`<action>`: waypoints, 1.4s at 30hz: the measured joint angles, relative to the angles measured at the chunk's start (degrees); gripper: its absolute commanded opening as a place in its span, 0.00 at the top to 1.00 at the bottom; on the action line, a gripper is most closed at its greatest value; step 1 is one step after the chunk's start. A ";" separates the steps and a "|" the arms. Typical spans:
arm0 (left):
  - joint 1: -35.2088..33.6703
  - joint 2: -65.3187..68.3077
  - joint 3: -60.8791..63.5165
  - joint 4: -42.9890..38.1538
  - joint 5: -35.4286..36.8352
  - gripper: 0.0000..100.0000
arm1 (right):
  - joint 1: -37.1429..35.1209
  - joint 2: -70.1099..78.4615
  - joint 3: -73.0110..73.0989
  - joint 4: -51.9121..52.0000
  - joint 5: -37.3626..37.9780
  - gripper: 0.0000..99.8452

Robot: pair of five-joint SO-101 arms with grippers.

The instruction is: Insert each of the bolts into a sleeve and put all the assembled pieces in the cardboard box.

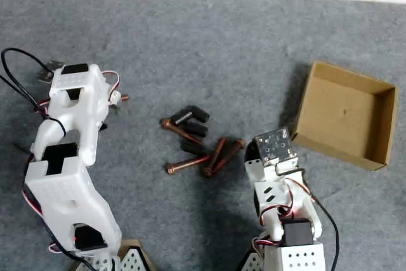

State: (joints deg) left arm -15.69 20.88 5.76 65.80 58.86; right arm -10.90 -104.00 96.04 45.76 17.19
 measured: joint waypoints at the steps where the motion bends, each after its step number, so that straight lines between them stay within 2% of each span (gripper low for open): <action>1: 0.00 -1.23 0.00 0.00 0.00 0.77 | 0.00 0.00 0.00 0.00 0.00 1.00; 6: 0.00 -9.76 0.00 0.00 0.00 0.77 | 0.00 0.00 0.00 0.00 0.00 1.00; 10: 0.00 -11.25 0.00 -1.93 0.00 0.77 | 0.00 0.00 0.00 0.00 0.00 1.00; 16: 0.00 -2.29 0.00 -10.20 2.81 0.77 | 0.00 0.00 0.00 0.00 0.00 1.00; 20: 0.00 1.85 0.00 -11.08 4.04 0.77 | 0.00 0.00 0.00 0.00 0.00 1.00; 30: -1.23 2.02 0.00 -14.51 4.22 0.77 | 0.00 0.00 0.00 0.00 0.00 1.00; 36: -3.16 5.19 -0.26 -15.38 9.85 0.77 | 0.00 0.00 0.00 0.00 0.00 1.00; 42: -3.60 7.74 -1.58 -16.00 10.64 0.77 | 0.00 0.00 0.00 0.00 0.00 1.00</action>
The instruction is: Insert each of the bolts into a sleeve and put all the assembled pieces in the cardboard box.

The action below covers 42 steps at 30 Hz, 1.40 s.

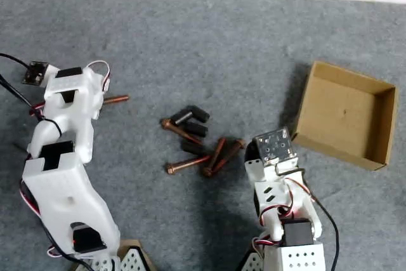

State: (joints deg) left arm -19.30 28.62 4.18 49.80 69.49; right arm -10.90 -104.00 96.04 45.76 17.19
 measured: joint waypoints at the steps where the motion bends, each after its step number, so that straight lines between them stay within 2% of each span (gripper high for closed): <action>1: 0.00 0.18 -0.09 0.00 0.00 0.79 | 0.00 0.00 0.00 0.00 0.00 1.00; 3: 0.00 0.26 -0.26 0.00 0.00 0.87 | 0.00 0.00 0.00 0.00 0.00 1.00; 5: 0.00 0.26 -0.26 0.00 0.00 1.00 | 0.00 0.00 0.00 0.00 0.00 1.00; 7: 0.00 0.26 -0.26 0.09 0.00 0.97 | 0.00 0.00 0.00 0.00 0.00 1.00; 13: 0.00 0.26 -0.70 0.09 -0.26 1.00 | 0.00 0.00 0.00 0.00 0.00 1.00; 20: 2.46 -4.92 3.08 -0.09 -6.95 1.00 | 0.00 0.00 0.00 -0.88 0.00 1.00; 24: 5.54 -13.36 13.71 -2.11 -10.99 1.00 | -2.55 -0.09 0.00 -2.29 0.00 1.00; 33: 9.32 -47.30 49.93 -28.13 -13.45 1.00 | -3.16 -0.18 0.00 -2.90 0.00 1.00; 42: 14.51 -77.71 70.42 -31.21 -15.03 1.00 | -12.84 -0.18 0.00 -3.08 0.00 1.00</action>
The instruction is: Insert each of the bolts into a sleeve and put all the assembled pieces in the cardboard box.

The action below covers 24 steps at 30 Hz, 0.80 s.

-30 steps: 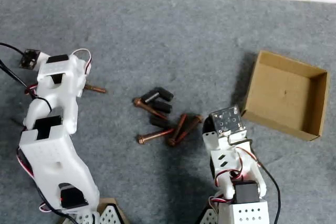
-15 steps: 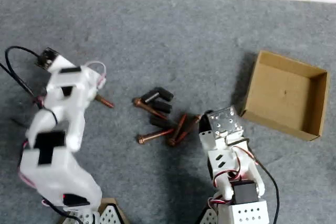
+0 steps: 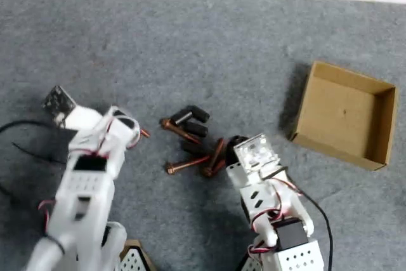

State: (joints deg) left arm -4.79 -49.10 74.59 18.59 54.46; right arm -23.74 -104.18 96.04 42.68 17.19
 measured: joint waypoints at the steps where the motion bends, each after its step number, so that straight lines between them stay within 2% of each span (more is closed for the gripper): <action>1: 0.18 -2.99 1.41 0.00 0.00 1.00 | -1.32 0.00 0.00 -0.18 0.00 1.00; 13: 5.89 -35.34 16.97 0.00 -2.99 1.00 | -14.15 0.00 0.00 -6.33 0.09 1.00; 18: 9.32 -49.41 21.54 0.00 -3.16 1.00 | -16.44 0.00 0.00 -6.33 8.70 1.00; 24: 12.57 -53.80 21.45 -0.09 -3.08 1.00 | -16.79 0.00 0.00 -6.33 10.55 1.00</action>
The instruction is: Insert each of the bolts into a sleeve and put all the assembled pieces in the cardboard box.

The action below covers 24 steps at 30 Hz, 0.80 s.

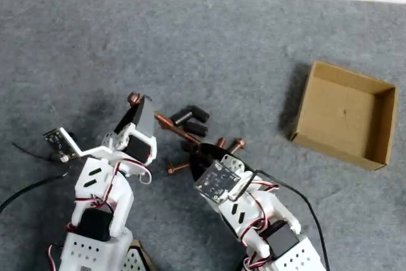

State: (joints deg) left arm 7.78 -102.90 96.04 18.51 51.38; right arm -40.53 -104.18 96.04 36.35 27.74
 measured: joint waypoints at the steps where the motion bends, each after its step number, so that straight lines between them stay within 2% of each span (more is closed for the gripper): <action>1: -0.09 0.00 0.00 0.00 0.00 1.00 | 0.00 0.00 0.00 0.00 0.00 1.00; 6: 2.20 0.00 0.00 0.09 0.00 1.00 | 0.00 0.00 0.00 0.00 0.35 1.00; 13: 10.73 0.00 -0.70 10.37 0.00 1.00 | 0.00 0.00 0.00 0.00 0.35 1.00; 24: 11.25 -0.09 -0.79 10.99 0.00 1.00 | 0.00 0.00 0.00 0.00 0.35 1.00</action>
State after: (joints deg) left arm 19.03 -102.99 95.25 29.49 51.38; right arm -40.53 -104.18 96.04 36.35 28.09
